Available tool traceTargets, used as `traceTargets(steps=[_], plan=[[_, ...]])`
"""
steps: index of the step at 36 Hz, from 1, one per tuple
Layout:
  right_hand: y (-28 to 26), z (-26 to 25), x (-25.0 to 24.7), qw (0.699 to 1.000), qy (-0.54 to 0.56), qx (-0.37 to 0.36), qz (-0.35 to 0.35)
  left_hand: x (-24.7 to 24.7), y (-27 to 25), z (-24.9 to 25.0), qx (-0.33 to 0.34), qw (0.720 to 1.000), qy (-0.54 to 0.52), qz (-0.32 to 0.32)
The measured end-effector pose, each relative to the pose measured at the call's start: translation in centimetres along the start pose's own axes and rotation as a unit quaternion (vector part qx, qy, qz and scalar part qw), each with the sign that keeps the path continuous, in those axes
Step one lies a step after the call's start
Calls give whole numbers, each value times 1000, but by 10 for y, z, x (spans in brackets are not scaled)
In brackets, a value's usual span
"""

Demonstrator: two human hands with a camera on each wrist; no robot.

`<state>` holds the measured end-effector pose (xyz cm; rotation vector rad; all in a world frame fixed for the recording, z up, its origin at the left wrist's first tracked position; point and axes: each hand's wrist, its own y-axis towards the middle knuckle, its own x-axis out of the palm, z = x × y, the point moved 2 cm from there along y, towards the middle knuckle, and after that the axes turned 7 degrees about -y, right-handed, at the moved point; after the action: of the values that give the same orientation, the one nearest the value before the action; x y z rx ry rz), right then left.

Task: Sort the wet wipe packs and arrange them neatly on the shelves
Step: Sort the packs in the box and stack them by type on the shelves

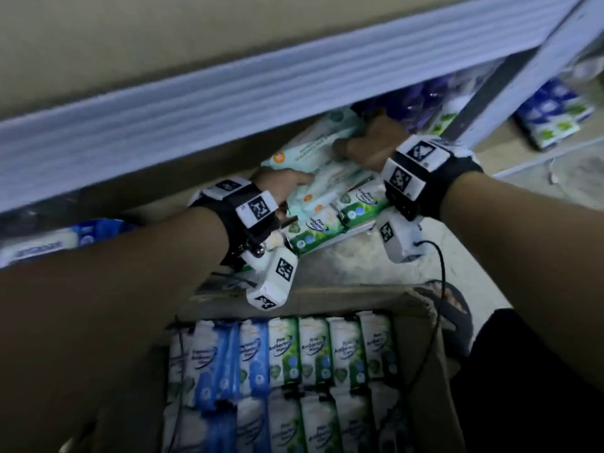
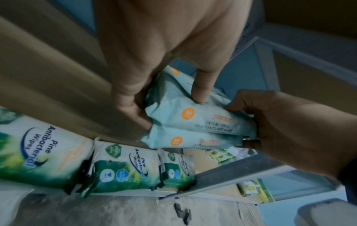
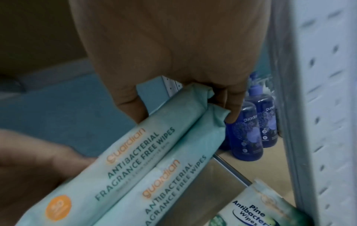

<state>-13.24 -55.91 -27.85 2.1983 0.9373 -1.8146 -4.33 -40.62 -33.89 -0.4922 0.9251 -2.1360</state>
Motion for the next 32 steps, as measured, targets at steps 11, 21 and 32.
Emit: traceTargets(steps=[11,21,32], plan=[[-135,16,-71,995,87,-16,-47,-19,-138,2,2,998,14,-60],[-254,15,-128,980,176,-85,36,-37,-270,5,129,981,-29,-140],[-308,-11,-166,933,307,-133,130,-76,-358,23,366,927,-30,-69]])
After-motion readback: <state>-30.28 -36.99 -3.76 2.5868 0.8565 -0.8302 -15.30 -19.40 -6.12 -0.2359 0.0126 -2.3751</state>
